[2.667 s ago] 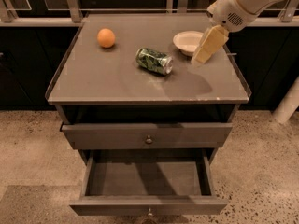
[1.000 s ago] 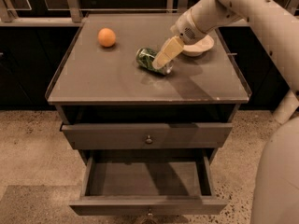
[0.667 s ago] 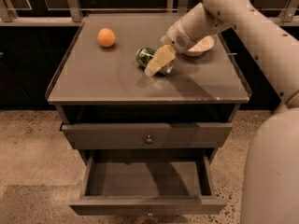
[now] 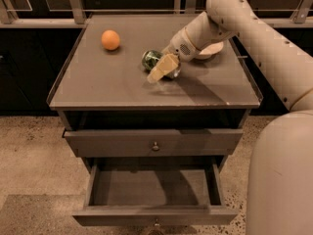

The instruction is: Pick green can from middle drawer and place on counter

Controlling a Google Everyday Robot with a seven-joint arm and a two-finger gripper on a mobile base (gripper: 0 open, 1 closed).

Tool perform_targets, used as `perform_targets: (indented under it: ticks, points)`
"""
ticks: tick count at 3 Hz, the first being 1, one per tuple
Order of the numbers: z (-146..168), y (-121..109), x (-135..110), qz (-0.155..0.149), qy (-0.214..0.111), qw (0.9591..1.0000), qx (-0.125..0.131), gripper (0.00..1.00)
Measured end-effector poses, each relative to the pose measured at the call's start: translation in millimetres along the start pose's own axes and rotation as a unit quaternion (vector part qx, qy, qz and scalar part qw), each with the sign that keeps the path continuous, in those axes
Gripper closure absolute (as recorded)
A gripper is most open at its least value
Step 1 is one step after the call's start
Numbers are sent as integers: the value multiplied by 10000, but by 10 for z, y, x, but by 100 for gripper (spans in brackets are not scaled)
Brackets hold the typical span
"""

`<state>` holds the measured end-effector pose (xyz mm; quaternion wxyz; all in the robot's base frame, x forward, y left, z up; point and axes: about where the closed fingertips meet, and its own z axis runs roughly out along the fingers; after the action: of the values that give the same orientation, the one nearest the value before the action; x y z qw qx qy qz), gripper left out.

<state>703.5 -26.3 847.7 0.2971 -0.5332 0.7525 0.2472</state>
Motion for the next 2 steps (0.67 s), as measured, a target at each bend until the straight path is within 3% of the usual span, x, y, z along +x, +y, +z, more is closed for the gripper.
perform_targets:
  ticks: [2]
  points:
    - [3, 1, 0, 0, 1, 10000, -3, 65]
